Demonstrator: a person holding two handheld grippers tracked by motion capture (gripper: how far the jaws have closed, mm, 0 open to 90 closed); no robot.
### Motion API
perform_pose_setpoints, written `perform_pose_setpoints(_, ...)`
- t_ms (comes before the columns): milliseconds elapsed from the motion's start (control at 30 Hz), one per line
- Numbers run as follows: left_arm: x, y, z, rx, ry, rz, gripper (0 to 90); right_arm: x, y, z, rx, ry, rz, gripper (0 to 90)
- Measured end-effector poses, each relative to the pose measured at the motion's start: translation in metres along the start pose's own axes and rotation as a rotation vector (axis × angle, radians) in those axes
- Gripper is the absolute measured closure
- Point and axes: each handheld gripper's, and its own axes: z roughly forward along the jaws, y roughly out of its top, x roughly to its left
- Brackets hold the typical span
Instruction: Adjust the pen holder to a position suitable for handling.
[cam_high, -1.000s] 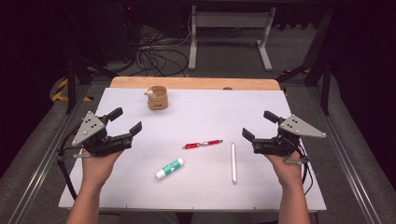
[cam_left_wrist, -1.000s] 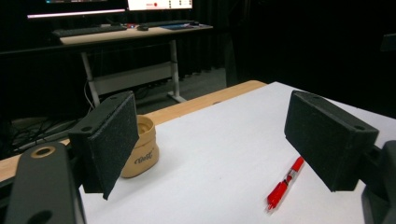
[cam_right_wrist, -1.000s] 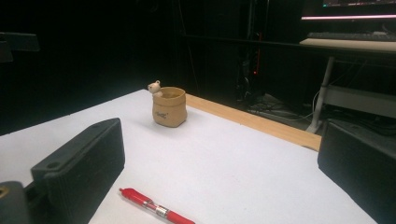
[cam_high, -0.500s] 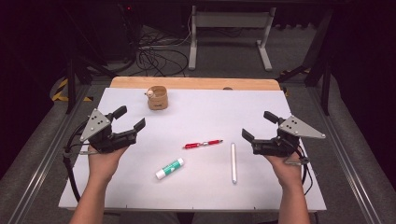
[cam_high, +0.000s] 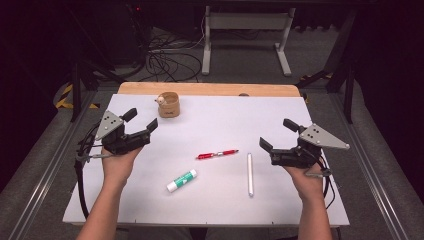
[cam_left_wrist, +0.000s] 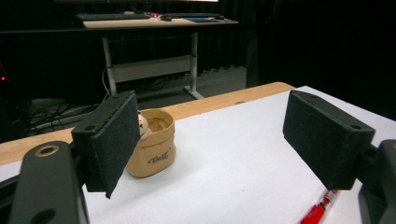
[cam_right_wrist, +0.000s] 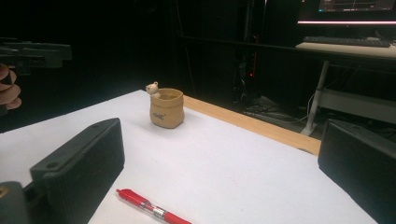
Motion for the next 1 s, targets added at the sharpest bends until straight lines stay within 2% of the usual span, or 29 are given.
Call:
perform_pose_setpoints(300, 0.004, 0.000, 0.016, 0.002, 0.044, -0.014, 19.4, 0.001, -0.001, 0.001, 0.004, 0.001, 0.002, 0.9)
perform_pose_setpoints(533, 0.004, 0.001, 0.028, 0.006, 0.073, -0.005, 19.2, 0.000, 0.000, 0.001, -0.002, -0.001, 0.006, 0.9)
perform_pose_setpoints(1000, 0.013, -0.001, 0.052, 0.014, 0.121, -0.037, 18.8, 0.000, 0.000, -0.001, -0.008, 0.000, 0.009, 0.9)
